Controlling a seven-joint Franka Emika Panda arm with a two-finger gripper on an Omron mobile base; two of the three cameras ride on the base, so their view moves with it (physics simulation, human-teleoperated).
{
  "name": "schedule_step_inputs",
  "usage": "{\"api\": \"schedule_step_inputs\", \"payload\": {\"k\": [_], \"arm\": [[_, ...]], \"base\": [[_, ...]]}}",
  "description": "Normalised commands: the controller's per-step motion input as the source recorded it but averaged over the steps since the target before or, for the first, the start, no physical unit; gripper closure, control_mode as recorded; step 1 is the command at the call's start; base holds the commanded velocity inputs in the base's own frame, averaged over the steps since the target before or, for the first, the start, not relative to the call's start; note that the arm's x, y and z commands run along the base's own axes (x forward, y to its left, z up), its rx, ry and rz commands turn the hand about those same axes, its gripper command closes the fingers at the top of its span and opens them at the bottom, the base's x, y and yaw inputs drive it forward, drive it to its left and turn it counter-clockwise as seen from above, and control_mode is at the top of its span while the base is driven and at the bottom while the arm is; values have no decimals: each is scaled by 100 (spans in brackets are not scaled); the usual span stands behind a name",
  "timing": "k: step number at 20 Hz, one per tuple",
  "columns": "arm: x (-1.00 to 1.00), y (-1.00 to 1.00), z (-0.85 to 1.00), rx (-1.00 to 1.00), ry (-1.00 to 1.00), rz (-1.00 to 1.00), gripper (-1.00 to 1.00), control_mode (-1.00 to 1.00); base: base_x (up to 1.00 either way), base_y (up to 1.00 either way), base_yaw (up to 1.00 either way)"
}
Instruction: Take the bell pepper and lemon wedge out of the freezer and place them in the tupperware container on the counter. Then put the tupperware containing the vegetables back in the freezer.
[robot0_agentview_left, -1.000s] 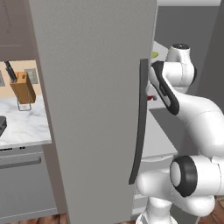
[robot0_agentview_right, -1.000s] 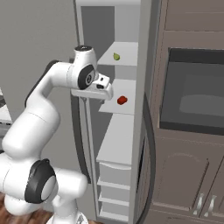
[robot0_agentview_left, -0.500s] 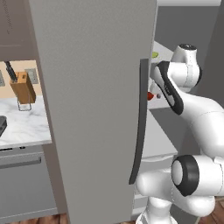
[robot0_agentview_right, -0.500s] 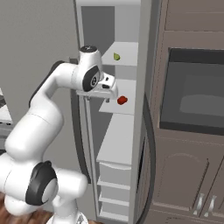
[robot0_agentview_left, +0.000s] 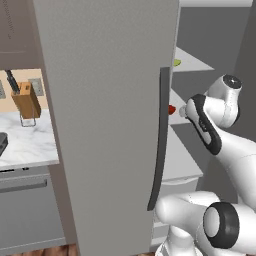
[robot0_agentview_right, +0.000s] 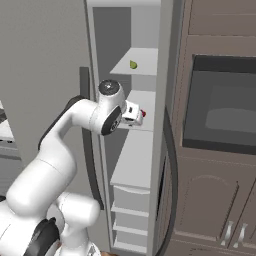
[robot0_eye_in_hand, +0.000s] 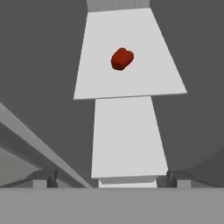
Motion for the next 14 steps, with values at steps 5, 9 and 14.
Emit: {"api": "schedule_step_inputs", "payload": {"k": [5,9,14], "arm": [[3,-24,0,16,-6,0,-100,-100],[24,-22,0,21,0,0,-100,-100],[36,0,0,20,0,0,-100,-100]], "base": [[0,0,0],[0,0,0],[0,0,0]]}}
